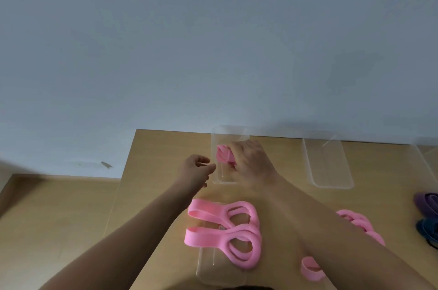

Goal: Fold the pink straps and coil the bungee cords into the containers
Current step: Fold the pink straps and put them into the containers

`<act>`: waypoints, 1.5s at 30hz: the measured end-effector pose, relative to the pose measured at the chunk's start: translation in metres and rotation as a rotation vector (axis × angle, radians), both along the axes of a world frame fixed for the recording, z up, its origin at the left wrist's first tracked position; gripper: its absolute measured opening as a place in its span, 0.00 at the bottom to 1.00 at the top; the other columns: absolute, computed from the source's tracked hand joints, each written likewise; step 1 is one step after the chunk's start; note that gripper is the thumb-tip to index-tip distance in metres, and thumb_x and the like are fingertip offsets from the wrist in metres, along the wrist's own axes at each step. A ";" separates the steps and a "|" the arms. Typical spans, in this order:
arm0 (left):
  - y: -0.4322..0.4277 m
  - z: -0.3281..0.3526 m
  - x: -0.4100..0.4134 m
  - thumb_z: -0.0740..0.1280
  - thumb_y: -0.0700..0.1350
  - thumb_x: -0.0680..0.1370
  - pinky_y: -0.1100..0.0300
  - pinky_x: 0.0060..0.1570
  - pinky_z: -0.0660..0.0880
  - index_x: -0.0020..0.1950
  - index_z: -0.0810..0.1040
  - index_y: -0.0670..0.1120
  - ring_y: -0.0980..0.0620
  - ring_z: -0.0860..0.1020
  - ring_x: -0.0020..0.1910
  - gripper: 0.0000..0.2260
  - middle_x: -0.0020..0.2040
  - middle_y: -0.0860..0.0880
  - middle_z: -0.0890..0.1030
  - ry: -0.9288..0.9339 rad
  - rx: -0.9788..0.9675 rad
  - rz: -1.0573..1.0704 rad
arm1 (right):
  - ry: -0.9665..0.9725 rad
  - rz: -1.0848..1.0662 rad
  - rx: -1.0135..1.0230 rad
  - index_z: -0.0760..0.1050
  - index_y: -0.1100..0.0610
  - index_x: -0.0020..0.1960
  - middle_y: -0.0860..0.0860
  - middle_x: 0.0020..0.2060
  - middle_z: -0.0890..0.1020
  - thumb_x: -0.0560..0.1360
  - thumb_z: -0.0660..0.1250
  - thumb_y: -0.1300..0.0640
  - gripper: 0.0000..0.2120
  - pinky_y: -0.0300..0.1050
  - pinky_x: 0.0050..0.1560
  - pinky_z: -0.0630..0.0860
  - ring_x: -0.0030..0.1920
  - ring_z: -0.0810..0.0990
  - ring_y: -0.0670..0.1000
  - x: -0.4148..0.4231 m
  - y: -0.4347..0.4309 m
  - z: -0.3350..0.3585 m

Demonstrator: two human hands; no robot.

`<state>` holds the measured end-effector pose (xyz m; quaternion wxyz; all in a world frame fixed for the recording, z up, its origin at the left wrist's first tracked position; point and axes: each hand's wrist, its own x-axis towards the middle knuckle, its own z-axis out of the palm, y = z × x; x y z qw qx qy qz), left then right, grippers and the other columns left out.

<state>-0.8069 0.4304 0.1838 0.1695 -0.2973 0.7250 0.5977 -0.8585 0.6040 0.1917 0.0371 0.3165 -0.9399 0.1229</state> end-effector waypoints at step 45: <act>-0.030 -0.029 0.103 0.80 0.34 0.70 0.44 0.48 0.80 0.52 0.86 0.38 0.35 0.82 0.49 0.12 0.48 0.41 0.86 0.687 -0.814 -0.597 | -0.599 -0.472 0.103 0.65 0.47 0.65 0.44 0.49 0.76 0.69 0.69 0.35 0.30 0.42 0.40 0.68 0.44 0.75 0.48 0.153 0.058 -0.048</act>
